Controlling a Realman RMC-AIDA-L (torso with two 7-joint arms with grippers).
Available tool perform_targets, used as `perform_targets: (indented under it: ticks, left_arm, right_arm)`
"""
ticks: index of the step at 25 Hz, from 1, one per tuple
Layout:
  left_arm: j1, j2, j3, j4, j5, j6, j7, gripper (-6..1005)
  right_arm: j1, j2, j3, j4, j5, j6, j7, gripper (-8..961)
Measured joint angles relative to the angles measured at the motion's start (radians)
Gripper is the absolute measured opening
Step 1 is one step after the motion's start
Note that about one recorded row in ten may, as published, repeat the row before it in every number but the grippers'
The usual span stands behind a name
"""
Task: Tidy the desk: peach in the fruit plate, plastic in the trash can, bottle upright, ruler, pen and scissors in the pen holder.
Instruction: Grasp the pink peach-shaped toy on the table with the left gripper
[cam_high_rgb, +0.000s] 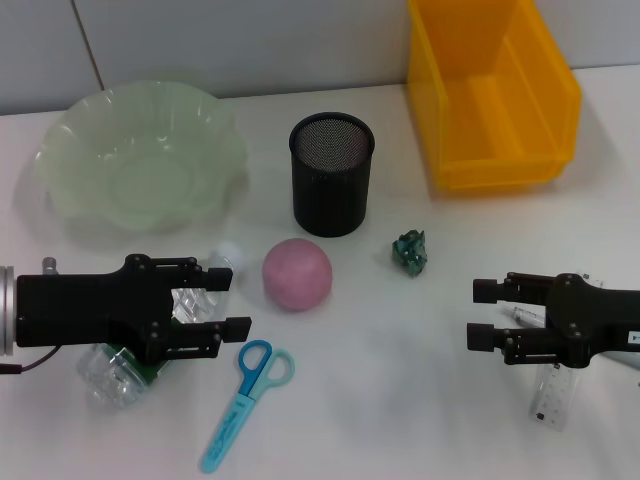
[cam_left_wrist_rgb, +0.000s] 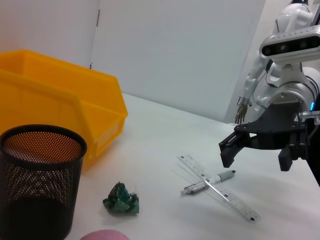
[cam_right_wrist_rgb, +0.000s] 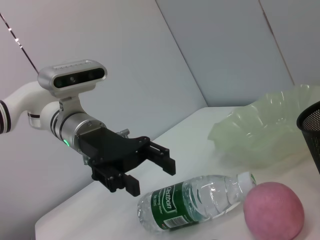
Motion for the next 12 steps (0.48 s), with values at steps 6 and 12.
perform_targets:
  ticks: [6,12]
  left_arm:
    - [-0.001,0.000,0.000,0.000,0.001,0.000,0.000,676]
    - [-0.001,-0.001,0.000,0.000,0.001,0.000,0.000,676]
  right_arm:
    - [0.000,0.000,0.000,0.000,0.000,0.000,0.000,820]
    - [0.000,0.000,-0.002,0.000,0.000,0.000,-0.001,820]
